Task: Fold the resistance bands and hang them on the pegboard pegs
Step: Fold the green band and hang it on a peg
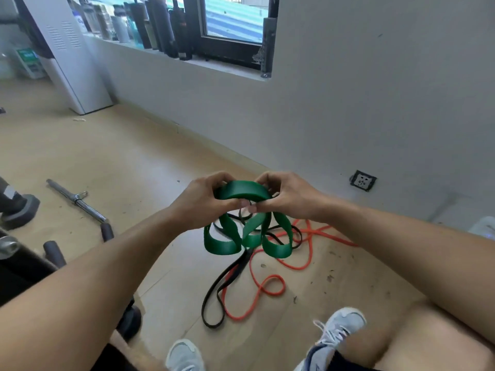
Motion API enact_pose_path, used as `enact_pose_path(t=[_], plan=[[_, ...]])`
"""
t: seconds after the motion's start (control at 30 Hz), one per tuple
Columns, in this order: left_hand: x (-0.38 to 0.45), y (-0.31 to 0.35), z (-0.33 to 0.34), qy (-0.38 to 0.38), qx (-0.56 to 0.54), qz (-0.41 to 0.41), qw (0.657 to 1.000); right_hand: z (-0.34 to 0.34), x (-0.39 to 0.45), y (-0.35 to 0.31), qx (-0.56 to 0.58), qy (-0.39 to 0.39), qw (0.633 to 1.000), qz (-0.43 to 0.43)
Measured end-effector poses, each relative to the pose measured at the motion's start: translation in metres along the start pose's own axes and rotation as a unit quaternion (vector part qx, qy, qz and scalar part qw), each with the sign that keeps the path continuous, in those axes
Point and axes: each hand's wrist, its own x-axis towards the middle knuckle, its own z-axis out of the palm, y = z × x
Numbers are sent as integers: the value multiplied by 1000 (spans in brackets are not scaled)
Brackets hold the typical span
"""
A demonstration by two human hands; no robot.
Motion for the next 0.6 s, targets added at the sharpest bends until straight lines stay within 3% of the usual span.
enact_pose_path(t=[0.27, 0.47, 0.6], plan=[[58, -69, 41, -163, 117, -92, 975, 12, 44, 91, -134, -120, 981, 68], [117, -106, 79, -159, 99, -147, 971, 5, 96, 161, -84, -127, 980, 126], [141, -104, 99, -132, 29, -193, 972, -21, 109, 169, -12, -76, 981, 180]])
